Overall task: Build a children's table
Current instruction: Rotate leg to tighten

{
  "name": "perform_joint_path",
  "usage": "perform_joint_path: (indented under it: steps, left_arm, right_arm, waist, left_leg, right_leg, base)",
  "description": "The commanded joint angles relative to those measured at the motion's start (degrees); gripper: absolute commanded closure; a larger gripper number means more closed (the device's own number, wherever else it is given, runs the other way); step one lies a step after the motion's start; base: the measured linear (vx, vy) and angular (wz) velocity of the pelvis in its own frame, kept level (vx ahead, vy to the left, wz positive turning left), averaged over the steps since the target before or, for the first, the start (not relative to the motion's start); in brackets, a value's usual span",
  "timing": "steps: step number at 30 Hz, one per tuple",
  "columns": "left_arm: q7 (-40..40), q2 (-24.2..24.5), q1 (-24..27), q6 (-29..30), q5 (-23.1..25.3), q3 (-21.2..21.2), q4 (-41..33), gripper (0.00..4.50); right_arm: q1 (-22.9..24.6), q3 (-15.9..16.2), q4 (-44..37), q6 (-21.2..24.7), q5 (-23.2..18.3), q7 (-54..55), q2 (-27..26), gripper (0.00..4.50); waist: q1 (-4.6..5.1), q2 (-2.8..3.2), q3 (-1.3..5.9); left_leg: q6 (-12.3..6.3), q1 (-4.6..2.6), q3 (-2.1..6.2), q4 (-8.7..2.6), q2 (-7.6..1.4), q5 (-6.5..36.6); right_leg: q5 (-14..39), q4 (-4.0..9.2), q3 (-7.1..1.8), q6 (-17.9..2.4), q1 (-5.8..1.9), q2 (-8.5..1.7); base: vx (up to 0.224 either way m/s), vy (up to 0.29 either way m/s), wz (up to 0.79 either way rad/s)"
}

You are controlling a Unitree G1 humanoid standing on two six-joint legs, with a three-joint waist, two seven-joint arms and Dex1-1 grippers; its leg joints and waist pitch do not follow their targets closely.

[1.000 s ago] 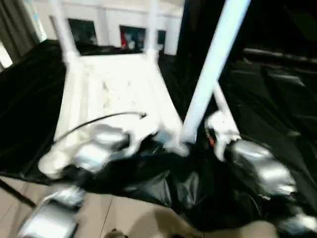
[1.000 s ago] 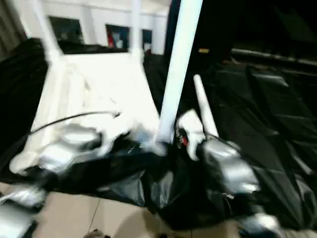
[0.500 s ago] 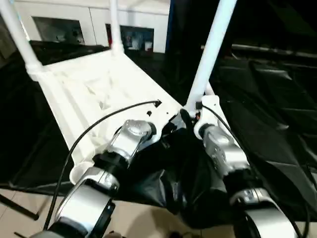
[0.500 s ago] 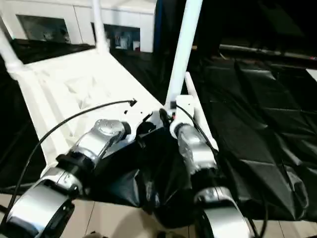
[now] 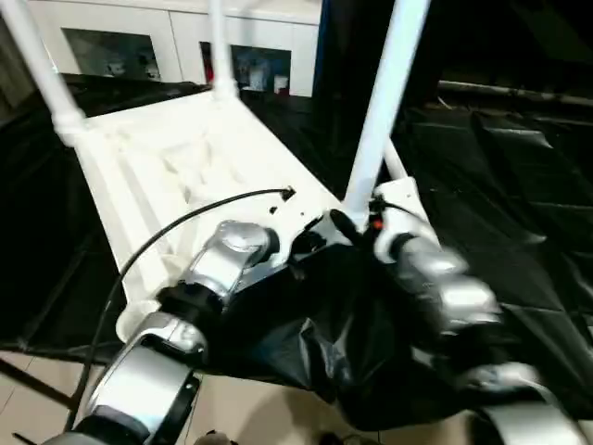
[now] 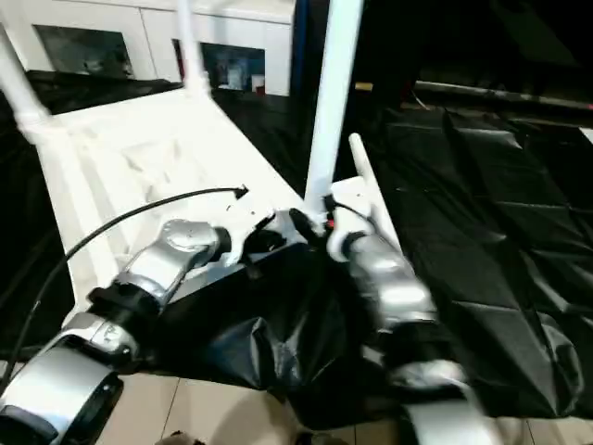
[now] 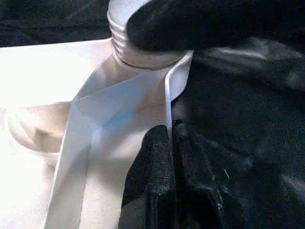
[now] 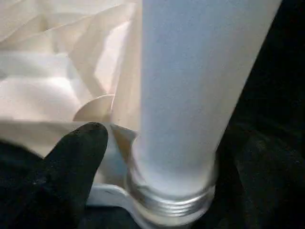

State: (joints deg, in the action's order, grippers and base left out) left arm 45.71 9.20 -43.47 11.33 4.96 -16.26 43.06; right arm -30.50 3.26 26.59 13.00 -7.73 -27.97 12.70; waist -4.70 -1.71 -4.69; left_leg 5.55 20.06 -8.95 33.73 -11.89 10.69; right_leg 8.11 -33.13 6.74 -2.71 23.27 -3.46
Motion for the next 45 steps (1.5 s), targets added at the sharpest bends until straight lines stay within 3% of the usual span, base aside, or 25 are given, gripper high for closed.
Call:
perform_joint_path:
  steps: [1, 2, 4, 5, 7, 8, 11, 17, 24, 26, 36, 41, 45]
  left_arm:
    - [2.94, 0.90, 0.53, -2.37, -1.59, -0.15, -2.34, 4.50]
    - [8.89, 2.64, 2.15, -5.10, -3.16, -0.87, -5.37, 4.50]
    - [12.31, 3.56, 3.13, -5.75, -4.21, -1.35, -7.32, 4.50]
    - [15.80, 4.60, 4.24, -5.63, -5.36, -1.81, -9.71, 4.50]
    - [20.89, 6.76, 6.31, -4.00, -7.11, -2.66, -14.73, 4.50]
    - [20.93, 6.80, 6.34, -3.97, -7.12, -2.68, -14.80, 4.50]
    - [22.14, 8.21, 7.16, -3.87, -6.86, -3.17, -16.60, 4.50]
    - [23.37, 9.27, 8.28, -3.19, -7.11, -2.92, -18.69, 4.50]
    - [23.62, 9.59, 8.82, -2.34, -7.14, -2.94, -19.97, 4.50]
    - [23.57, 9.58, 8.84, -2.34, -7.08, -3.05, -19.90, 4.50]
    - [23.67, 9.77, 8.89, -1.70, -7.17, -3.18, -20.09, 4.50]
    - [23.72, 9.75, 9.21, -1.50, -7.16, -3.25, -20.11, 4.50]
    - [20.72, 8.40, 8.91, -0.84, -6.68, -2.50, -18.49, 4.50]
  right_arm:
    - [1.27, 1.18, -2.85, 1.57, 0.19, -4.13, 2.46, 0.10]
    - [2.80, 2.75, -5.25, 2.07, 0.50, -8.72, 5.85, 0.10]
    - [3.53, 3.42, -6.49, 1.92, 0.35, -10.96, 7.21, 0.10]
    - [4.40, 4.00, -8.21, 2.21, -0.26, -13.41, 8.48, 0.10]
    - [6.50, 5.04, -12.34, 3.85, -2.69, -19.44, 10.86, 0.10]
    - [6.53, 5.07, -12.40, 3.88, -2.72, -19.55, 10.90, 0.10]
    - [7.68, 6.72, -13.93, 4.17, -3.36, -23.25, 12.55, 0.10]
    - [7.93, 8.05, -14.46, 4.73, -3.13, -25.69, 13.15, 0.10]
    - [7.84, 8.42, -14.57, 4.91, -2.78, -26.07, 13.44, 0.25]
    - [7.66, 8.01, -14.59, 4.98, -3.14, -26.11, 13.22, 0.60]
    - [8.10, 8.03, -14.90, 5.25, -3.67, -26.72, 13.06, 1.51]
    - [8.89, 8.33, -14.77, 4.94, -3.63, -26.34, 12.51, 1.72]
    - [9.61, 6.68, -13.44, 5.31, -3.70, -21.05, 9.16, 1.74]
  waist:
    - [-0.14, 0.28, 4.46]
    - [-0.35, 0.48, 4.42]
    - [-0.60, 0.32, 4.49]
    - [-0.70, 0.60, 4.49]
    - [-0.72, 0.57, 4.56]
    - [-0.82, 0.83, 4.55]
    - [-1.09, 0.87, 4.50]
    - [-1.40, 0.63, 4.42]
    - [-1.40, 0.61, 4.43]
    - [-1.39, 0.60, 4.51]
    - [-1.45, 0.54, 4.55]
    - [-1.48, 0.55, 4.68]
    - [-1.43, 0.46, 4.76]
  left_leg:
    - [-5.00, -0.02, -0.27, -3.71, -1.24, 8.42]
    - [-4.68, -0.16, -0.33, -3.69, -1.20, 9.10]
    - [-4.74, 0.11, -0.26, -3.71, -1.10, 9.23]
    - [-4.73, 0.04, -0.27, -3.76, -1.18, 9.35]
    - [-4.87, 0.06, -0.17, -3.85, -1.55, 8.74]
    - [-4.99, -0.07, -0.17, -3.84, -1.67, 8.73]
    - [-4.73, -0.42, -0.36, -3.81, -1.75, 9.29]
    - [-4.24, -0.17, -0.49, -3.88, -1.56, 9.60]
    - [-4.29, -0.03, -0.47, -3.86, -1.54, 8.67]
    - [-4.31, -0.06, -0.50, -3.82, -1.54, 8.49]
    - [-4.35, -0.03, -0.52, -3.78, -1.49, 8.25]
    - [-4.38, 0.00, -0.53, -3.73, -1.49, 7.85]
    - [-4.21, -0.03, -0.59, -3.71, -1.55, 7.79]
  right_leg:
    - [18.09, 4.10, -3.43, -7.80, -3.98, -4.91]
    - [19.72, 4.38, -3.39, -7.29, -3.85, -4.91]
    - [21.06, 4.35, -3.38, -6.71, -4.04, -5.07]
    - [21.46, 4.50, -3.41, -6.49, -3.93, -5.10]
    - [19.94, 4.15, -3.51, -7.11, -3.96, -5.08]
    - [19.35, 4.08, -3.56, -7.42, -3.74, -5.07]
    - [17.82, 3.95, -3.55, -8.81, -3.35, -4.85]
    - [20.39, 4.14, -3.42, -7.24, -3.53, -5.07]
    - [19.79, 3.98, -3.42, -6.91, -3.56, -4.99]
    - [19.33, 3.95, -3.45, -7.03, -3.56, -4.99]
    - [19.63, 3.96, -3.42, -6.77, -3.59, -4.97]
    - [18.59, 3.80, -3.43, -7.12, -3.66, -4.97]
    - [18.52, 3.75, -3.50, -7.29, -3.53, -5.05]
  base:
    - [0.000, 0.000, 0.00]
    - [0.000, 0.000, 0.00]
    - [0.000, 0.000, 0.00]
    - [0.000, 0.000, 0.00]
    - [0.000, 0.000, 0.00]
    - [0.000, 0.000, 0.00]
    - [0.000, 0.000, 0.00]
    - [0.000, 0.000, 0.00]
    - [0.000, 0.000, 0.00]
    - [0.000, 0.000, 0.00]
    - [0.000, 0.000, 0.00]
    - [0.000, 0.000, 0.00]
    - [0.000, 0.000, 0.00]
